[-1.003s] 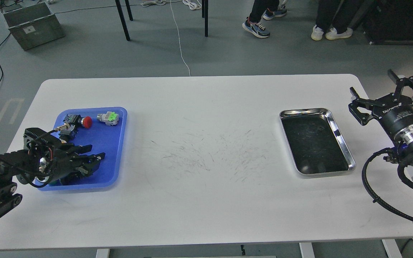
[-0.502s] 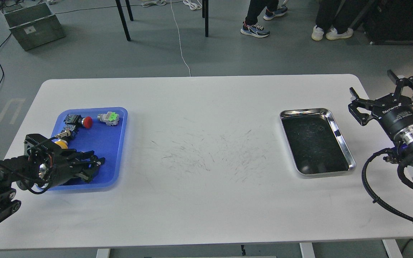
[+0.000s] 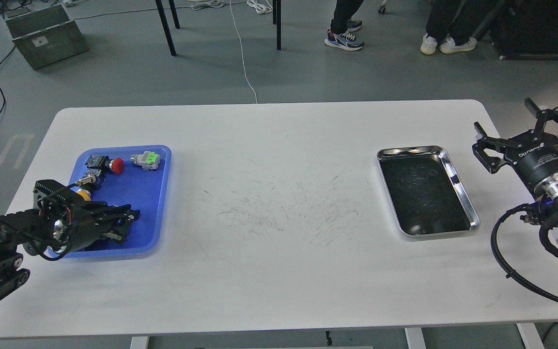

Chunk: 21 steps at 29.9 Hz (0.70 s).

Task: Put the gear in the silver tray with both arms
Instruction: 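Grasp the second black gear with the left gripper and lift, then carry the gear with the left gripper toward the silver tray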

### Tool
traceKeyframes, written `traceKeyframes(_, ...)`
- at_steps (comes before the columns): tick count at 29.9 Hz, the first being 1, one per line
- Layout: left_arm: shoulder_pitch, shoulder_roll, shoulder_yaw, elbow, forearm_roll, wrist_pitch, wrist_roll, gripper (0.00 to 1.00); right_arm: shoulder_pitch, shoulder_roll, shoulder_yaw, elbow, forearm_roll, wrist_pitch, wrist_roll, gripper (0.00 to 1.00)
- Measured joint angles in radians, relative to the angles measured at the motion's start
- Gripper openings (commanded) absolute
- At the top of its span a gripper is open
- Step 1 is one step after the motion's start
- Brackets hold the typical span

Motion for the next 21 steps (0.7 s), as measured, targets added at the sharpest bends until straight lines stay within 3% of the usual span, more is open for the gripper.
traceKeyframes(8,-0.124,0.095,-0.001,-0.131,-0.019,-0.023,-0.008,0.11,0.0,-0.009,0.0,0.004,0.0,0.0,0.0,0.98)
traceKeyframes(14,-0.262,0.158,-0.005,-0.317,-0.025,-0.114,0.013,0.11,0.0,-0.01,0.0,0.006,0.0,0.0,0.0,0.98)
traceKeyframes(17,-0.331,0.158,-0.007,-0.403,-0.053,-0.165,0.056,0.11,0.0,-0.014,0.0,0.006,0.0,0.0,0.0,0.98)
traceKeyframes(21,-0.416,0.1,-0.008,-0.502,-0.133,-0.217,0.156,0.11,0.0,-0.017,0.0,0.005,0.0,0.0,0.0,0.98)
